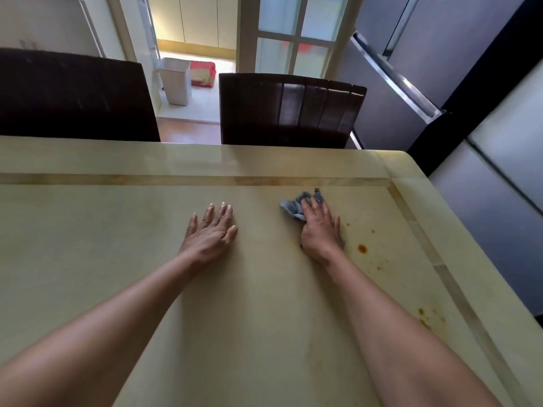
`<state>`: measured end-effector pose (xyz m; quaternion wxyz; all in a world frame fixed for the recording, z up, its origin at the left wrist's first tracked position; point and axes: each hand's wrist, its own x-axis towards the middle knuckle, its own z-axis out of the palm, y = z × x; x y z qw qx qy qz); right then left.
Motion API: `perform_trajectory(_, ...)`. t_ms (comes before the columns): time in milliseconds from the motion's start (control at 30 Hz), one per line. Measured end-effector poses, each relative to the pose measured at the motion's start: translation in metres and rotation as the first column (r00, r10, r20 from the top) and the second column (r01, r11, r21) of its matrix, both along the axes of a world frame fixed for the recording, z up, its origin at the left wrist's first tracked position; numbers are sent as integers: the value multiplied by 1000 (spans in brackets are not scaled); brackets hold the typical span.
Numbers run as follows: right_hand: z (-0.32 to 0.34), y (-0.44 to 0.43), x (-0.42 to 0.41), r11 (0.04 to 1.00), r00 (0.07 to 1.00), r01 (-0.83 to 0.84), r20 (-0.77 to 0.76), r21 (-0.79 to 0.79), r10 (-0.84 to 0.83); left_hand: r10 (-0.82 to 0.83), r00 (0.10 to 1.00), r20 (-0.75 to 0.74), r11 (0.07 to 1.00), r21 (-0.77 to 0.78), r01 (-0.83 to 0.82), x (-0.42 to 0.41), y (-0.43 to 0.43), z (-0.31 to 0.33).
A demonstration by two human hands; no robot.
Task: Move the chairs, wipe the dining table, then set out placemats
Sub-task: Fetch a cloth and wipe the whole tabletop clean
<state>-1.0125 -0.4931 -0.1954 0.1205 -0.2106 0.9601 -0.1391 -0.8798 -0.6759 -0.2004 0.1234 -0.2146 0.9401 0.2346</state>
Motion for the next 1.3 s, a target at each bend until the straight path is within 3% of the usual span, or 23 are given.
perform_trajectory(133,-1,3,60,992,992,-122,12,-29,122,49,998,-35,995,85,-46,2,-1,7)
perform_trajectory(333,-3,7,144,964,966,-258,15,-57,259,-53,998,-34,999,4,53,55,42,12)
perform_trajectory(500,4,13,144,954,950,-299,85,-25,300,-78,996,-44,996,-39,76,106,68,15)
perform_trajectory(733,11,95,104,998,997,27,71,60,-31,-90,996,-8,996,8,90,140,85,5)
perform_trajectory(900,7,107,126,992,992,114,50,51,-116,-105,994,14,994,-23,105,139,88,5)
perform_trajectory(1167,3,86,243,988,987,-143,60,-61,147,-130,987,96,991,-7,131,139,89,23)
perform_trajectory(1300,5,96,279,973,967,-230,105,-22,231,-163,983,80,987,0,163,165,115,28)
